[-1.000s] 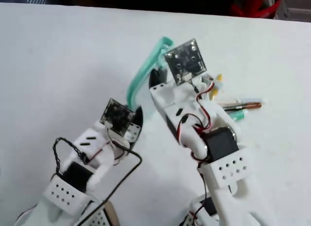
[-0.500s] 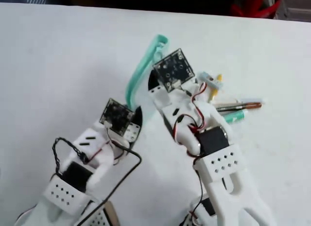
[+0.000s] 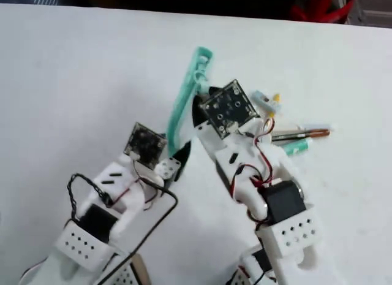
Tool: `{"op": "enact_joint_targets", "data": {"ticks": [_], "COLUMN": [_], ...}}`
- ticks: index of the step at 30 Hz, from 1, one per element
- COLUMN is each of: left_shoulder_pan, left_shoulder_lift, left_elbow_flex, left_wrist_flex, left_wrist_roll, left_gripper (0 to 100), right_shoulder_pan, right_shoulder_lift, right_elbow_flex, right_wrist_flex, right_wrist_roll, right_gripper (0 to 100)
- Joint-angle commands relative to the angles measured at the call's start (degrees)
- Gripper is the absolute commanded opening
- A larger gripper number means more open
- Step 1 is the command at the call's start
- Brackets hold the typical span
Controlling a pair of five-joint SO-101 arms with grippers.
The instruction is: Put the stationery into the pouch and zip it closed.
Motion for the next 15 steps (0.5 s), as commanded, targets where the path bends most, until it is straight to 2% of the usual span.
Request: {"op": "enact_joint_targets", "data": {"ticks": [1,6,9,15], "left_shoulder_pan": [-1.5,-2.8,-2.8,-0.2], "left_shoulder_lift": [-0.2,-0.2,-0.1,0.0], "left_elbow_flex": [-2.7,-5.5,-4.2,1.8], "left_wrist_flex": [-1.2,-1.5,-6.6,-18.9], "left_wrist_roll": [3.6,3.9,4.0,3.4], "left_gripper": [17,17,17,2], "right_shoulder_pan": [-0.3,-0.7,-0.3,-0.5], "right_shoulder_lift": [-1.4,-1.4,-1.4,-1.4], "right_elbow_flex": [0.0,0.7,0.9,0.8], "right_wrist_flex": [0.4,1.1,1.1,1.9], "right_wrist_roll": [0.4,0.1,0.1,0.1], "right_gripper": [2.0,2.0,2.0,2.0]}}
